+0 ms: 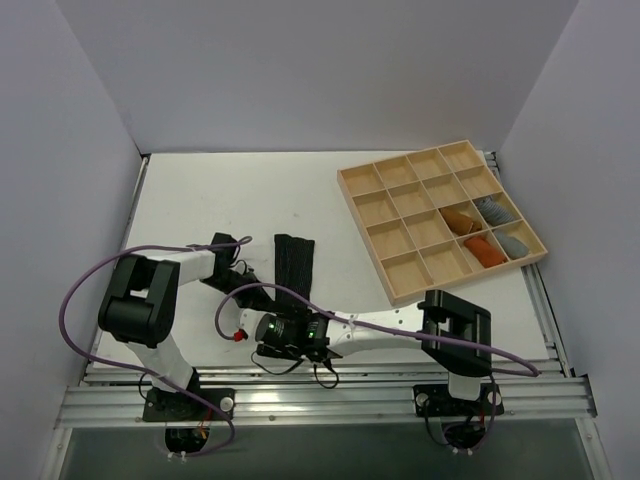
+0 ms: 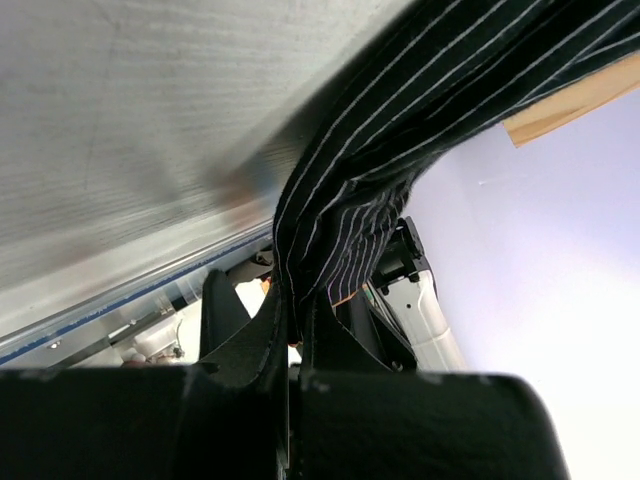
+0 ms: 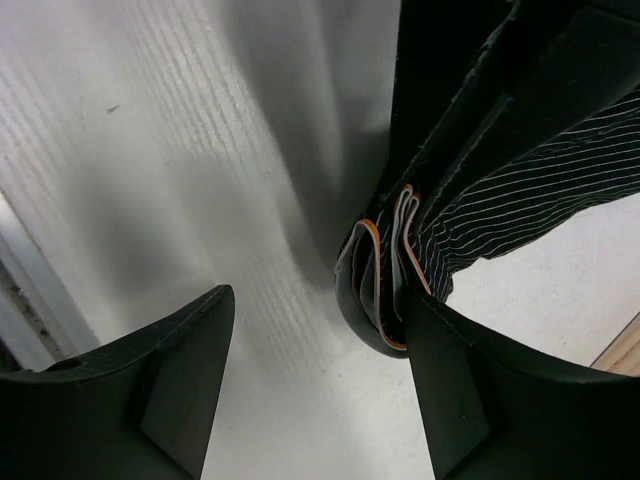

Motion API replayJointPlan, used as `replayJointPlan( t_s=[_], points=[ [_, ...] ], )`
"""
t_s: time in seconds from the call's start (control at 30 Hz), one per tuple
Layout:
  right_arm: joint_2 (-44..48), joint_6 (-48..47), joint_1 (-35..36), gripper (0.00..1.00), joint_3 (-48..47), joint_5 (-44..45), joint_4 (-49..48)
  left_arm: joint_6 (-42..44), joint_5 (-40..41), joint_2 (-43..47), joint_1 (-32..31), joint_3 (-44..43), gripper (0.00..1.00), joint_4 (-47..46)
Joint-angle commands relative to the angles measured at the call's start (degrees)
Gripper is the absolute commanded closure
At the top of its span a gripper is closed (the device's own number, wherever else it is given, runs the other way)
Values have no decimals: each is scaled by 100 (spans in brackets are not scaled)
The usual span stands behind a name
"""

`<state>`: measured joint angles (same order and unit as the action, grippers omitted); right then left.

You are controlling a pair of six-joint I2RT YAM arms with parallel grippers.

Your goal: Roll the underwear

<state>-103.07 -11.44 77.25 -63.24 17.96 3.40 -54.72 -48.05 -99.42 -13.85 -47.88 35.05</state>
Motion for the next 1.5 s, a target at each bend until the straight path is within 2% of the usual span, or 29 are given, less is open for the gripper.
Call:
replayJointPlan(
  t_s=[0.0, 0.2, 0.37, 0.53, 0.63, 0.67, 0.7, 0.77, 0.9, 1.03, 1.17, 1.47],
  points=[
    [-196, -174, 35, 37, -92, 621, -146, 224, -205, -86, 49, -248, 98, 440],
    [-346, -288, 62, 44, 172, 1184, -586, 453, 50, -87, 49, -380, 98, 889],
    [-407, -429, 202, 60, 260, 1490, -892, 418, 33, -122, 49, -336, 98, 864],
    [-521, -490, 246, 66, 304, 1834, -1280, 261, -2, -87, 49, -275, 98, 794],
    [-548, -552, 246, 84, 278, 1852, -1350, 234, 15, -69, 40, -239, 98, 758],
    [-504, -552, 246, 96, 251, 1808, -1325, 268, 33, -69, 49, -274, 98, 784],
    [-469, -526, 246, 99, 234, 1712, -1307, 321, 50, -78, 40, -327, 98, 880],
    [-399, -473, 246, 100, 164, 1335, -1071, 532, 295, -104, 49, -590, 93, 1021],
    [-460, -9, 194, 100, -310, 492, -306, 568, 796, 71, 84, -951, 70, 1127],
    [-425, 369, 194, 100, -513, -265, 274, 655, 1253, 194, 180, -1241, 58, 1337],
    [-521, 634, -8, 100, -829, -1160, 837, 805, 1737, 195, 250, -1330, 52, 1470],
    [-784, 1065, -807, 100, -1181, -2603, 1172, 901, 2159, 335, 602, -952, 51, 1066]
  ],
)
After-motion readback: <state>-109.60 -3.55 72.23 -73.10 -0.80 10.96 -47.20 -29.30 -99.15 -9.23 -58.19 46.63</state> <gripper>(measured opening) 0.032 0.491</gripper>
